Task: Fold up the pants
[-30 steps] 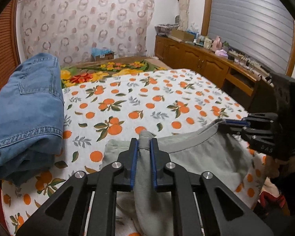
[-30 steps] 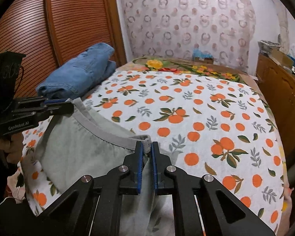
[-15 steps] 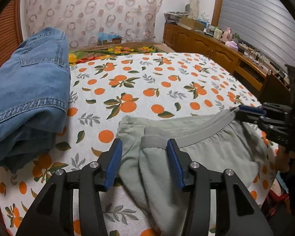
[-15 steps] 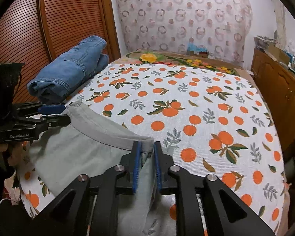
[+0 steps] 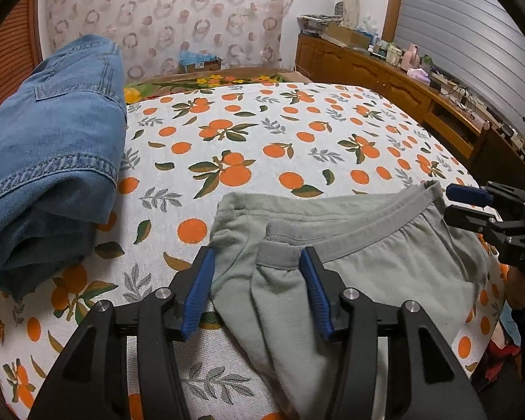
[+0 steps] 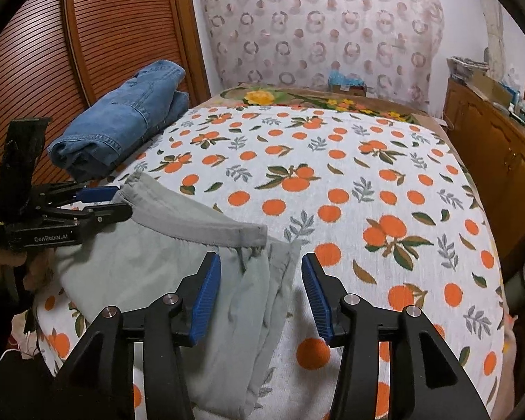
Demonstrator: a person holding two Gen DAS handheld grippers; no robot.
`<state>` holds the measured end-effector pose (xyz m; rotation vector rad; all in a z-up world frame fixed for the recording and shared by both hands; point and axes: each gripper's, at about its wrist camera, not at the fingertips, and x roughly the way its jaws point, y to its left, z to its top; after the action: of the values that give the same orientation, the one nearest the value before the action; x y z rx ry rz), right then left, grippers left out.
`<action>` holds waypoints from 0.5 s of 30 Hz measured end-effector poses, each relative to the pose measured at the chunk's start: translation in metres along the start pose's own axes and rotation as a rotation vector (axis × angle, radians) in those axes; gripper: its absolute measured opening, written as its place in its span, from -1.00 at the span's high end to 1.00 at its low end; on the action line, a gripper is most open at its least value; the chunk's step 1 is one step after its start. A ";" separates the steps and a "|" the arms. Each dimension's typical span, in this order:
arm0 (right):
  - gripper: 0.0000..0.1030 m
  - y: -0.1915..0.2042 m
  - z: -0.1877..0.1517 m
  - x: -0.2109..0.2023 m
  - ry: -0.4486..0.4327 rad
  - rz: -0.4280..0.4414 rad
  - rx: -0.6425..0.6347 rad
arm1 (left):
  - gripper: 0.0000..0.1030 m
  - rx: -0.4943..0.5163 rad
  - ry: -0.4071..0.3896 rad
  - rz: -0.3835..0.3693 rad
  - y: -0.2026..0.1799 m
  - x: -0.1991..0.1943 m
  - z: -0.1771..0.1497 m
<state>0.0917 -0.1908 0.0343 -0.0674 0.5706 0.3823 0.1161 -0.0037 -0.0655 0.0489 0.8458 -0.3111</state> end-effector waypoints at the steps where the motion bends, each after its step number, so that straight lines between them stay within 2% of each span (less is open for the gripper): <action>1: 0.02 -0.001 -0.001 0.000 0.005 -0.003 0.004 | -0.02 0.000 0.000 0.000 0.000 0.000 0.000; 3: 0.02 -0.003 -0.001 0.002 0.020 -0.007 0.014 | -0.03 0.001 0.001 0.001 0.000 0.000 0.000; 5: 0.02 -0.005 -0.002 0.004 0.033 -0.006 0.027 | -0.22 -0.004 0.010 0.007 0.001 0.002 -0.001; 6: 0.02 -0.006 -0.001 0.006 0.039 -0.001 0.033 | -0.24 -0.008 0.017 0.010 0.001 0.004 -0.002; 15: 0.02 -0.003 0.011 0.025 0.076 0.030 0.025 | -0.28 -0.011 0.017 0.008 0.002 0.004 -0.002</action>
<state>0.1178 -0.1834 0.0299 -0.0491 0.6518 0.4024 0.1180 -0.0025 -0.0699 0.0444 0.8642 -0.2988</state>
